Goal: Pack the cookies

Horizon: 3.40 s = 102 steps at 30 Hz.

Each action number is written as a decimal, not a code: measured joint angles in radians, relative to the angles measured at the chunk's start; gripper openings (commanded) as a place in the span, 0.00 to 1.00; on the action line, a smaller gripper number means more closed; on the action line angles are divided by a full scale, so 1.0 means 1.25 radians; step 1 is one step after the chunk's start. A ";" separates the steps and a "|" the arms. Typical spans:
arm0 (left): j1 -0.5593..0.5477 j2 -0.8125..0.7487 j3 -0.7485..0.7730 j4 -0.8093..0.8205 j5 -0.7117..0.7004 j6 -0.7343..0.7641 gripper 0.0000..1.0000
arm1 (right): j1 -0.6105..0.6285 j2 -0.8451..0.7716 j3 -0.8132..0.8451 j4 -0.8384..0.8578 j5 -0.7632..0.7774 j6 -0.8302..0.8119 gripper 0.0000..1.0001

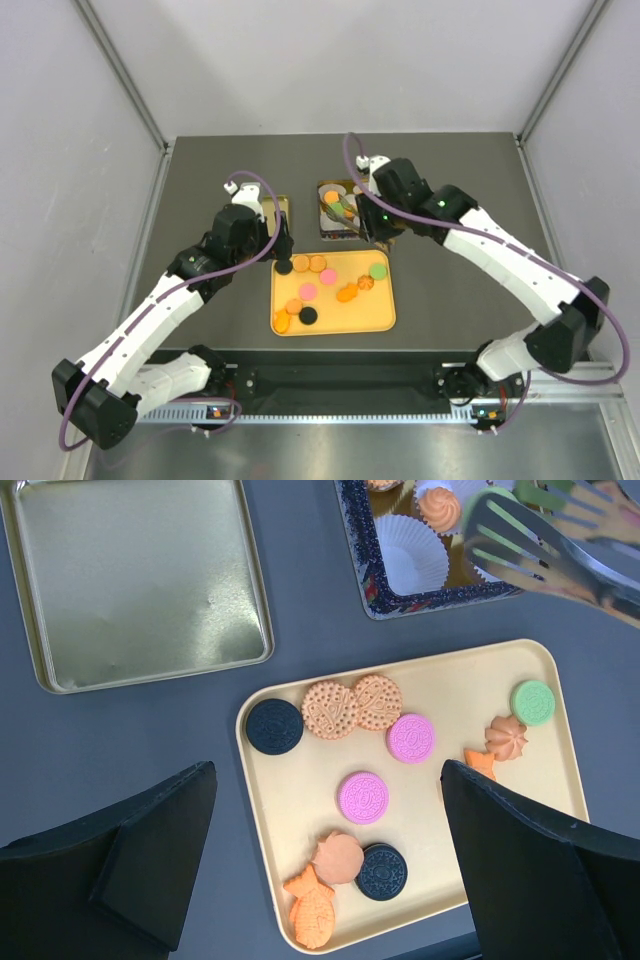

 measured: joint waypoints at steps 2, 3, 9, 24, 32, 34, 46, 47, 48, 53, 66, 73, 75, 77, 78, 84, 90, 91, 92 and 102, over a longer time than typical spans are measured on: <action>0.000 0.000 0.000 0.000 0.000 0.000 0.99 | 0.000 0.048 0.037 0.009 0.001 -0.006 0.37; 0.000 0.000 0.000 0.000 0.000 0.000 0.99 | -0.001 0.065 0.047 0.013 0.001 -0.008 0.37; 0.000 -0.001 0.000 0.000 -0.003 0.000 0.99 | -0.007 0.164 0.077 0.034 0.004 -0.020 0.37; 0.000 -0.013 0.000 0.000 -0.003 0.000 0.99 | -0.024 0.230 0.081 0.064 0.003 -0.020 0.37; 0.000 -0.013 0.000 -0.001 -0.003 0.000 0.99 | -0.026 0.230 0.080 0.073 0.003 -0.020 0.37; 0.000 -0.013 0.000 -0.001 -0.003 0.000 0.99 | -0.026 0.230 0.078 0.074 0.003 -0.020 0.38; 0.000 -0.014 -0.002 -0.001 -0.003 0.000 0.99 | -0.026 0.228 0.038 0.091 0.004 -0.020 0.38; 0.000 -0.014 -0.002 -0.001 -0.003 0.000 0.99 | -0.026 0.228 0.036 0.090 0.004 -0.020 0.38; 0.000 -0.014 -0.002 -0.001 -0.003 0.000 0.99 | -0.026 0.228 0.034 0.091 0.004 -0.020 0.39; 0.000 -0.014 -0.002 -0.001 -0.003 0.000 0.99 | -0.027 0.228 0.032 0.091 0.004 -0.020 0.42; 0.000 -0.014 -0.002 -0.001 -0.003 0.000 0.99 | -0.038 0.222 0.034 0.088 0.005 -0.026 0.47; 0.000 -0.014 -0.002 -0.001 -0.003 0.000 0.99 | -0.085 0.147 0.039 0.065 0.008 -0.036 0.45; 0.000 -0.014 -0.002 -0.001 -0.003 0.000 0.99 | -0.096 0.108 0.040 0.053 0.010 -0.039 0.45; 0.000 -0.014 -0.002 -0.001 -0.002 0.000 0.99 | -0.100 0.066 0.037 0.043 0.013 -0.041 0.45; 0.000 -0.014 -0.002 -0.001 -0.003 0.000 0.99 | -0.100 0.040 0.028 0.043 0.013 -0.041 0.45; 0.000 -0.014 -0.002 -0.001 -0.002 0.000 0.99 | -0.099 -0.125 -0.113 0.020 0.007 -0.037 0.44; 0.000 -0.014 -0.002 0.000 0.000 0.000 0.99 | -0.097 -0.224 -0.251 -0.026 -0.012 -0.013 0.43; 0.000 -0.014 -0.002 0.000 0.000 0.000 0.99 | -0.097 -0.233 -0.266 -0.031 -0.015 -0.011 0.43; 0.000 -0.014 -0.002 0.000 0.000 0.000 0.99 | -0.096 -0.240 -0.279 -0.036 -0.018 -0.007 0.42; 0.000 -0.014 -0.002 0.000 0.000 0.000 0.99 | -0.067 -0.256 -0.352 -0.043 -0.031 0.015 0.42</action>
